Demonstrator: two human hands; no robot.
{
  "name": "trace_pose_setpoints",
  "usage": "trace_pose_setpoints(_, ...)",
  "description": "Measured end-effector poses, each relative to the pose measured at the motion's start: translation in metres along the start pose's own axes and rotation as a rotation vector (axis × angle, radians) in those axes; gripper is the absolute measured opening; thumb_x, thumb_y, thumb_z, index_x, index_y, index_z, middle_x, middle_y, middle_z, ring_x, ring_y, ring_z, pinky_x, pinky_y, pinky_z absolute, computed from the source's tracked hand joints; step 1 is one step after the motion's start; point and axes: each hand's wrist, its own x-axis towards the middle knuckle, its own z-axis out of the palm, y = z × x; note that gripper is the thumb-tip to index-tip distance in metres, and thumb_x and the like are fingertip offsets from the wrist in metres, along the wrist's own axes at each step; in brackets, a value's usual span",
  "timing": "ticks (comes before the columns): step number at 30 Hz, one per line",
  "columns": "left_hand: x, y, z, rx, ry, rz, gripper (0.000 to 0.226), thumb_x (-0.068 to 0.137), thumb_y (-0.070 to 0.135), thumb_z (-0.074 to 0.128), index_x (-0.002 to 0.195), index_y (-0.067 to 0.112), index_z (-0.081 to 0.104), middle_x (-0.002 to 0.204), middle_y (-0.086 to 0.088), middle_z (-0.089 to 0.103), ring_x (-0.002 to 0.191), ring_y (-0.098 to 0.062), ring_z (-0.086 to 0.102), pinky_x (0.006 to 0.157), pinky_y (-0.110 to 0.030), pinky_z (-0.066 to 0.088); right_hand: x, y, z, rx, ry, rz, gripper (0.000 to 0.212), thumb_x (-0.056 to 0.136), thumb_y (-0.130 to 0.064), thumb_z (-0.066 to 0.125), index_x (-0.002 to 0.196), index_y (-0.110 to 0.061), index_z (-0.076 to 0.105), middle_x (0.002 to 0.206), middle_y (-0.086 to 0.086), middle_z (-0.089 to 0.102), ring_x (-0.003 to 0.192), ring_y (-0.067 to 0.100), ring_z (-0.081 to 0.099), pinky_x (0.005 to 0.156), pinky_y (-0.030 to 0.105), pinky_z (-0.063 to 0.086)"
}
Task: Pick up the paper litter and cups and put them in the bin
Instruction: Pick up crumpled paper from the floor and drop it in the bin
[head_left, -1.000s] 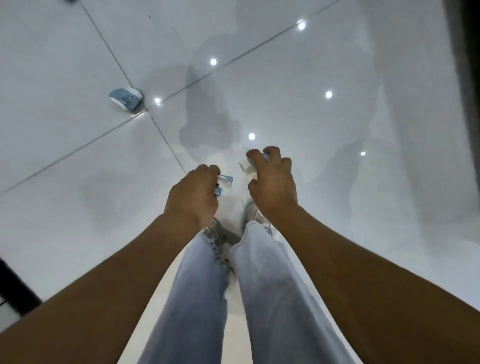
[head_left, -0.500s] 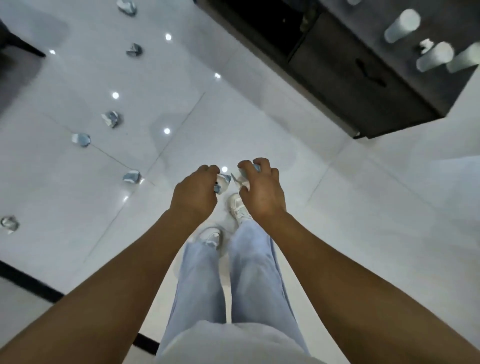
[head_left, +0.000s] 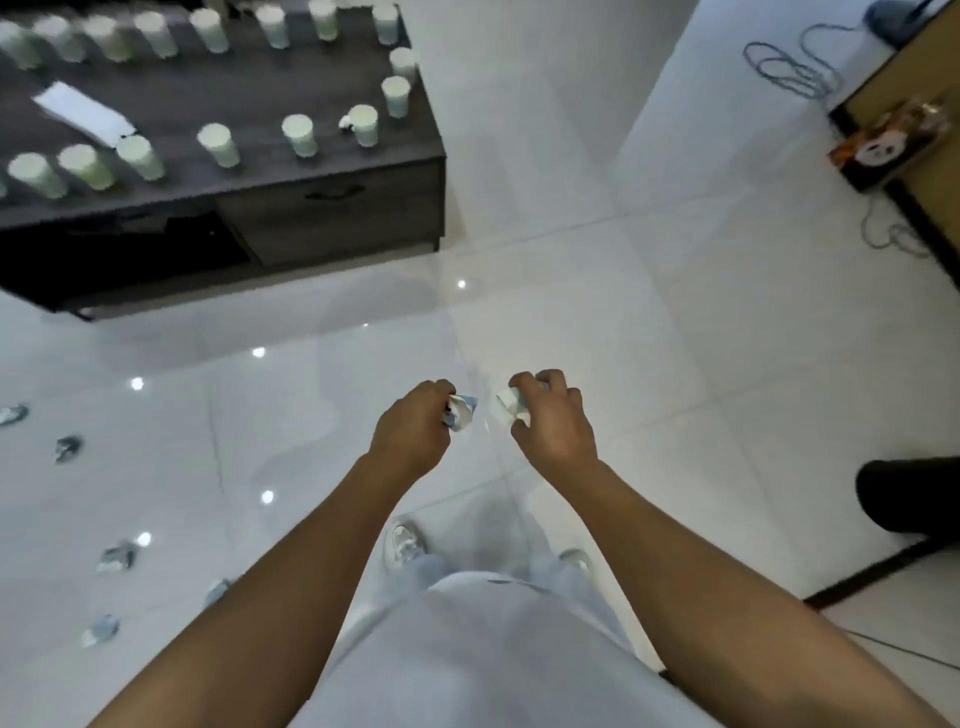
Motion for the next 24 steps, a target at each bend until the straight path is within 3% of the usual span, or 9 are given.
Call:
trace_pose_setpoints(12, 0.009, 0.326, 0.194, 0.094, -0.289, 0.437, 0.031, 0.082, 0.000, 0.046, 0.107, 0.010, 0.061, 0.100, -0.008, 0.063, 0.090, -0.028, 0.059, 0.076, -0.039, 0.050, -0.128, 0.321, -0.123, 0.161, 0.219, 0.482, 0.044, 0.084, -0.007, 0.056, 0.122, -0.028, 0.048, 0.132, 0.002, 0.037, 0.108, 0.027, 0.043, 0.069, 0.029, 0.039)
trace_pose_setpoints(19, 0.005, 0.458, 0.283, 0.191, -0.437, 0.628, 0.034, 0.082, -0.003, 0.050, 0.112, 0.009, 0.061, 0.105, -0.008, 0.064, 0.091, -0.026, 0.060, 0.075, -0.032, 0.048, -0.183, 0.441, -0.155, 0.238, 0.299, 0.711, 0.042, 0.086, -0.010, 0.059, 0.123, -0.028, 0.048, 0.129, 0.002, 0.039, 0.106, 0.026, 0.044, 0.067, 0.028, 0.039)
trace_pose_setpoints(24, 0.033, 0.542, 0.334, 0.259, -0.531, 0.744, 0.036, 0.080, -0.005, 0.047, 0.111, 0.007, 0.061, 0.104, -0.012, 0.064, 0.093, -0.029, 0.060, 0.079, -0.035, 0.051, -0.188, 0.512, -0.176, 0.279, 0.365, 0.841, 0.040, 0.086, -0.012, 0.059, 0.122, -0.027, 0.050, 0.129, 0.002, 0.040, 0.108, 0.027, 0.045, 0.067, 0.029, 0.040)
